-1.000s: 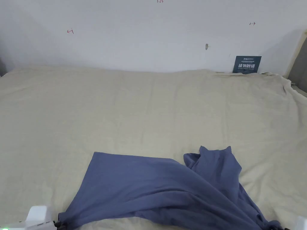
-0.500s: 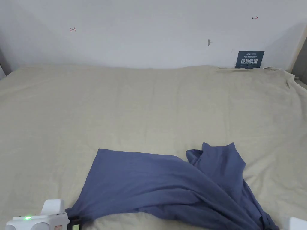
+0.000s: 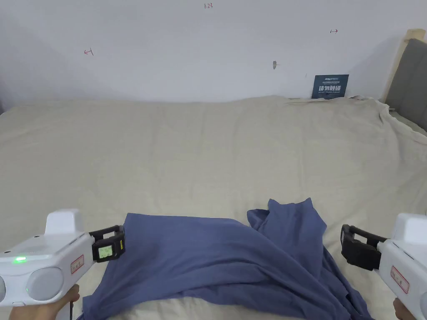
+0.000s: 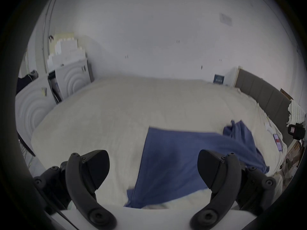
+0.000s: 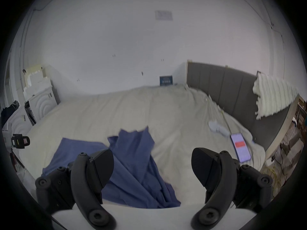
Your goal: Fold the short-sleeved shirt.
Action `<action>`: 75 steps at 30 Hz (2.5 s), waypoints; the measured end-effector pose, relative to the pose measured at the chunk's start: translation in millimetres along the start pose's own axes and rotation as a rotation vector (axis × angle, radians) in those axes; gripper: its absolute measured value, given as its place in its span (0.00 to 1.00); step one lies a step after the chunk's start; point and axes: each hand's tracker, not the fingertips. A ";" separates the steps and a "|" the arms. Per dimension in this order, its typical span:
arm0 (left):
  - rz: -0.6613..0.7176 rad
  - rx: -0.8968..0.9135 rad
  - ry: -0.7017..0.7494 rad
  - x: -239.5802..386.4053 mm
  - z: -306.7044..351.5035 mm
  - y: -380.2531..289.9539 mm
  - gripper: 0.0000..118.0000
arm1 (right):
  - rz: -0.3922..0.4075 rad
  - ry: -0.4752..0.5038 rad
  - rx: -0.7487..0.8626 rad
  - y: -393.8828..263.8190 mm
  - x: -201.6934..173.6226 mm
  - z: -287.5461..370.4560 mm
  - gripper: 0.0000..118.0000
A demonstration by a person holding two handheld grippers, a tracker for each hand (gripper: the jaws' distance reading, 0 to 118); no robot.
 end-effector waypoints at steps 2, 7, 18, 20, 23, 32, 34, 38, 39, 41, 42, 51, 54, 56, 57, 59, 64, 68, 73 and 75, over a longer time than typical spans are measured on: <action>0.001 0.061 -0.004 7.7 3.0 5.4 0.88 | 0.029 -0.007 0.043 6.4 -5.9 4.3 0.79; -0.008 0.138 -0.045 22.0 7.2 5.7 0.15 | 0.077 -0.020 0.112 11.1 -19.1 11.8 0.03; -0.005 0.049 -0.122 23.0 -34.4 17.5 0.00 | 0.104 0.015 0.156 13.6 -22.0 -1.7 0.00; -0.012 0.011 -0.130 19.0 -54.5 24.5 0.00 | 0.103 0.016 0.146 14.8 -22.2 -11.7 0.00; 0.002 -0.090 -0.143 10.2 -93.2 38.6 0.00 | 0.117 0.013 0.132 17.0 -24.2 -26.9 0.00; 0.010 -0.364 -0.079 -12.6 -237.3 60.4 0.76 | 0.112 0.011 0.076 18.7 -30.0 -80.3 0.00; -0.005 -0.422 -0.049 -15.2 -262.1 57.0 0.89 | 0.111 0.007 0.058 16.5 -30.4 -92.2 0.00; -0.007 -0.489 -0.021 -25.0 -300.1 45.1 0.88 | 0.105 0.001 0.027 12.3 -32.0 -110.2 0.00; 0.004 -0.520 -0.019 -27.0 -307.0 42.7 0.88 | 0.103 0.002 0.021 10.9 -31.3 -113.7 0.00; -0.006 -0.545 -0.007 -27.3 -316.4 36.3 0.87 | 0.103 -0.002 0.011 8.5 -32.5 -118.6 0.00; -0.006 -0.546 -0.004 -27.2 -318.7 33.4 0.84 | 0.104 -0.004 0.007 7.4 -33.0 -120.2 0.00; -0.064 -0.583 -0.034 -11.6 -325.9 21.2 0.29 | 0.110 -0.002 -0.037 -0.6 -29.7 -128.2 0.00; -0.104 -0.559 -0.055 -1.1 -320.3 21.8 0.01 | 0.103 -0.001 -0.050 0.0 -27.6 -131.3 0.00; -0.134 -0.545 -0.036 3.4 -315.6 20.5 0.00 | 0.090 0.006 -0.068 3.1 -24.0 -137.6 0.00; -0.133 -0.528 -0.039 3.9 -310.0 21.1 0.00 | 0.082 0.014 -0.080 5.3 -22.2 -141.4 0.00; -0.098 -0.461 -0.084 0.8 -291.9 27.7 0.00 | 0.062 0.024 -0.111 11.9 -16.7 -155.0 0.00; -0.080 -0.343 -0.153 -4.7 -236.5 41.9 0.00 | 0.019 0.046 -0.239 21.7 -4.3 -206.4 0.10; -0.068 -0.294 -0.181 -10.9 -203.8 50.8 0.00 | -0.010 0.056 -0.404 14.1 1.0 -252.5 0.82; -0.058 -0.267 -0.203 -10.2 -177.7 57.2 0.00 | 0.007 0.018 -0.501 -7.2 3.0 -296.8 0.89; -0.060 -0.266 -0.207 -9.8 -173.1 56.7 0.00 | 0.018 0.009 -0.535 -12.7 -3.4 -304.2 0.89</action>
